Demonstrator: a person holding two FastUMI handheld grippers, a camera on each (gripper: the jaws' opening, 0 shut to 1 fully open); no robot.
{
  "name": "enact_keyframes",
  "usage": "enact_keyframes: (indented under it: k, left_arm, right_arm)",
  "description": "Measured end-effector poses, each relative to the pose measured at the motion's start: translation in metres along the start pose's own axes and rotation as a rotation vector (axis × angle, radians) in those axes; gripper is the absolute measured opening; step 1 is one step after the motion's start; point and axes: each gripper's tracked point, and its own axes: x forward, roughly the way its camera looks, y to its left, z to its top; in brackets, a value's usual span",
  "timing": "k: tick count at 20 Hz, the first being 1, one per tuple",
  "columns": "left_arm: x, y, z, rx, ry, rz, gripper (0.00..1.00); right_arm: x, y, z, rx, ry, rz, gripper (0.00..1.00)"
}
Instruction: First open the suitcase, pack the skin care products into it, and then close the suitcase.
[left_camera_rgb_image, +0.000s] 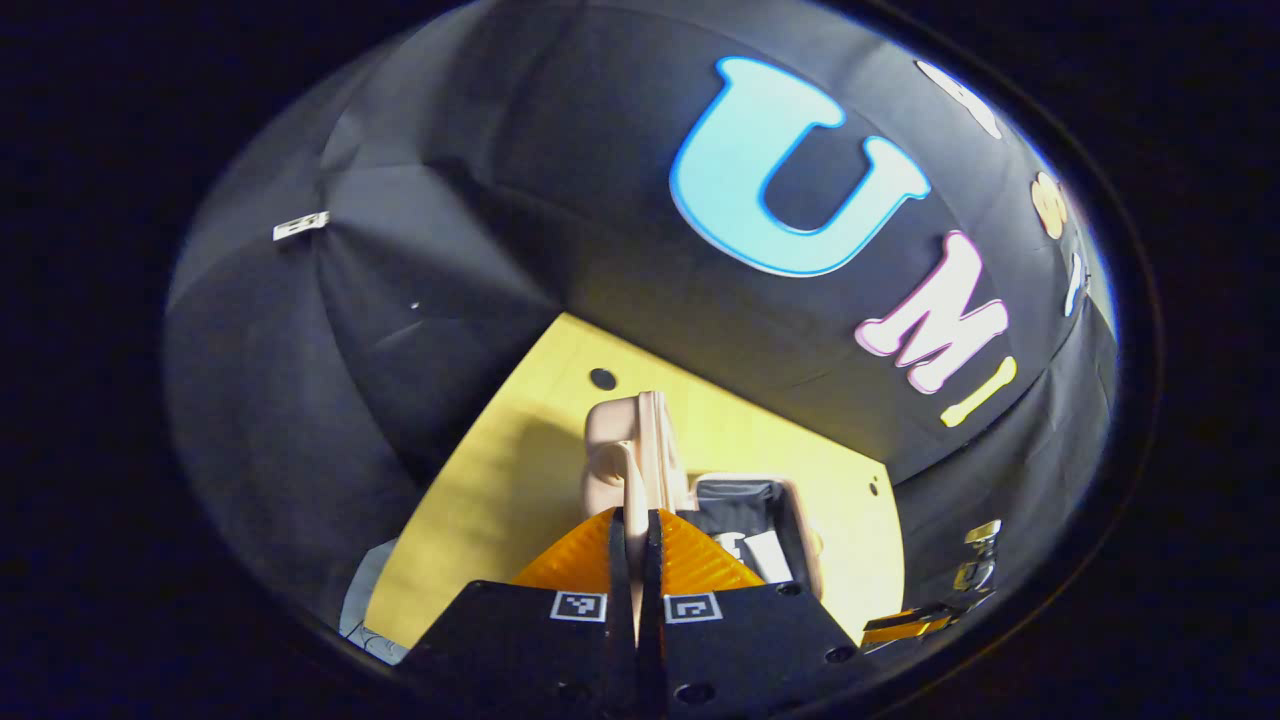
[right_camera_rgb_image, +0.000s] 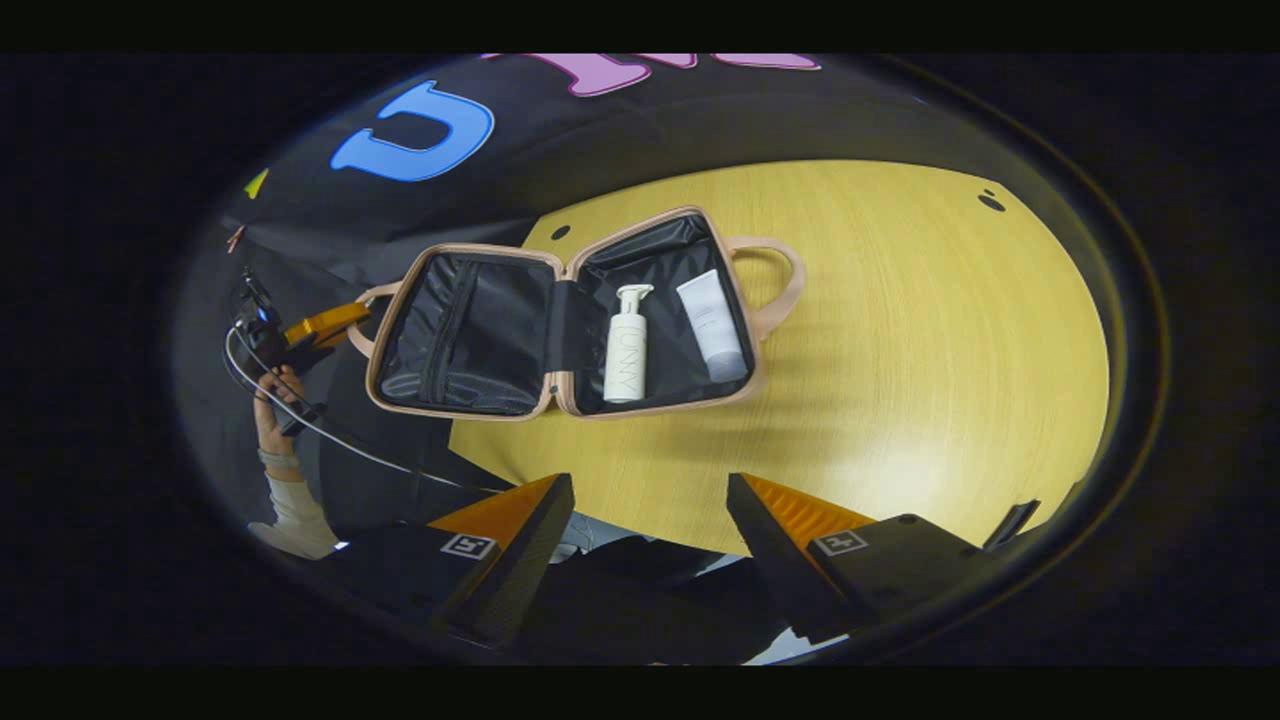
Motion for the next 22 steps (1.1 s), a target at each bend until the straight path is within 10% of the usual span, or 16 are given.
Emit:
enact_keyframes:
  k: [13,22]
  left_arm:
    - [0.065,-0.233,-0.042,0.186,0.075,-0.247,0.06]
    - [0.166,-0.306,-0.142,0.373,0.259,-0.186,0.06]
  right_arm:
    - [-0.116,-0.069,0.052,-0.069,-0.467,-0.045,0.98]
    - [-0.188,-0.151,0.063,0.017,-0.591,-0.106,0.98]
